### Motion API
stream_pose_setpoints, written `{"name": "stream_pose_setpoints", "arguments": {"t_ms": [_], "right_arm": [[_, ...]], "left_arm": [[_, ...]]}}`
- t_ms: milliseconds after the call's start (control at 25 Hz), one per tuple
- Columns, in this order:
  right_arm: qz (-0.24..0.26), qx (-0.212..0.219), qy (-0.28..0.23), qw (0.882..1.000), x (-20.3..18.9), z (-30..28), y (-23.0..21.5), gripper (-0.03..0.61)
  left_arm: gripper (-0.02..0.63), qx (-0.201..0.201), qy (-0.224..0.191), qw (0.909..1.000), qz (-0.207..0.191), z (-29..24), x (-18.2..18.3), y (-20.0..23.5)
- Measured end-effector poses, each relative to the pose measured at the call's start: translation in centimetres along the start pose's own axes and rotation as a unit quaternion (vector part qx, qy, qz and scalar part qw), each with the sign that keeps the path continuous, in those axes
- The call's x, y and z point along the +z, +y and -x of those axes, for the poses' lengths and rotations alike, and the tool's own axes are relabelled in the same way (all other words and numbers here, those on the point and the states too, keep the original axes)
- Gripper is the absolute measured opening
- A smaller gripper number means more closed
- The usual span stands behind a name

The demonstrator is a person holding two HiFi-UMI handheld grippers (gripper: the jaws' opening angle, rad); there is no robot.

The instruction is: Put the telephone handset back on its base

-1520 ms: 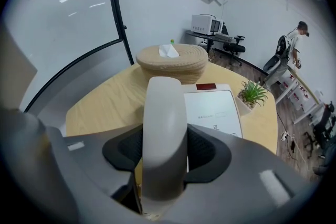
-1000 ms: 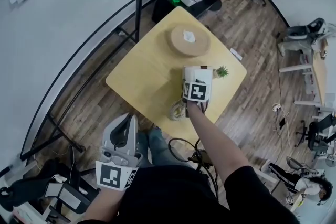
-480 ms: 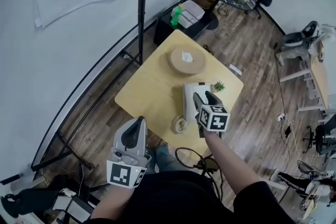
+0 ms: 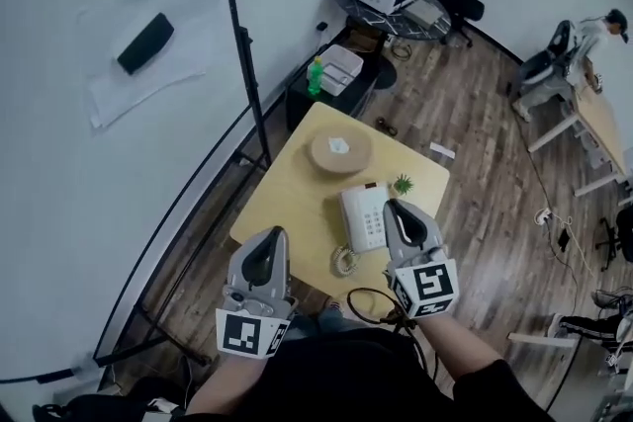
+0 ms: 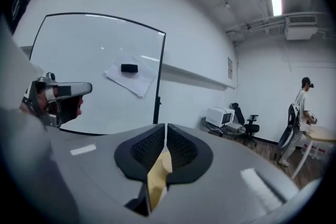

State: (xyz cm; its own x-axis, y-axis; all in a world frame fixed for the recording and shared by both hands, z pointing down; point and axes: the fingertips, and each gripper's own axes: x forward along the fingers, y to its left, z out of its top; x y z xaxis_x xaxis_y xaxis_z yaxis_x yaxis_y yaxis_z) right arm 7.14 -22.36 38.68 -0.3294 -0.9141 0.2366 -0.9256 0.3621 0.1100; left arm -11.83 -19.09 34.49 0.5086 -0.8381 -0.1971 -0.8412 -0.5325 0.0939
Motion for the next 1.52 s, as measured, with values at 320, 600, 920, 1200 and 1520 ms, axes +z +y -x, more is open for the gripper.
{"name": "stream_pose_setpoints", "arguments": {"t_ms": [320,600,920,1200,1520], "right_arm": [[-0.032,-0.022,-0.083,0.996,2.9,3.1,1.0,0.009],[-0.035,-0.036,-0.093,0.994,3.0,3.7,0.8,0.009],[-0.031,-0.042,-0.101,0.994,2.9,3.3,0.0,0.008],[-0.031,-0.036,-0.102,0.994,2.9,3.0,0.0,0.008],[-0.033,-0.038,-0.107,0.993,3.1,3.0,-0.5,0.007]], "left_arm": [[0.000,-0.033,-0.006,0.9987,-0.039,-1.7,2.3,-1.6],[0.000,-0.038,-0.006,0.9981,-0.047,-2.5,3.2,-2.1],[0.000,-0.032,-0.013,0.9984,-0.045,-2.8,3.5,-2.0],[0.000,-0.029,-0.019,0.9985,-0.042,-3.0,3.9,-2.2],[0.000,-0.020,-0.027,0.9983,-0.046,-3.0,4.7,-2.1]]}}
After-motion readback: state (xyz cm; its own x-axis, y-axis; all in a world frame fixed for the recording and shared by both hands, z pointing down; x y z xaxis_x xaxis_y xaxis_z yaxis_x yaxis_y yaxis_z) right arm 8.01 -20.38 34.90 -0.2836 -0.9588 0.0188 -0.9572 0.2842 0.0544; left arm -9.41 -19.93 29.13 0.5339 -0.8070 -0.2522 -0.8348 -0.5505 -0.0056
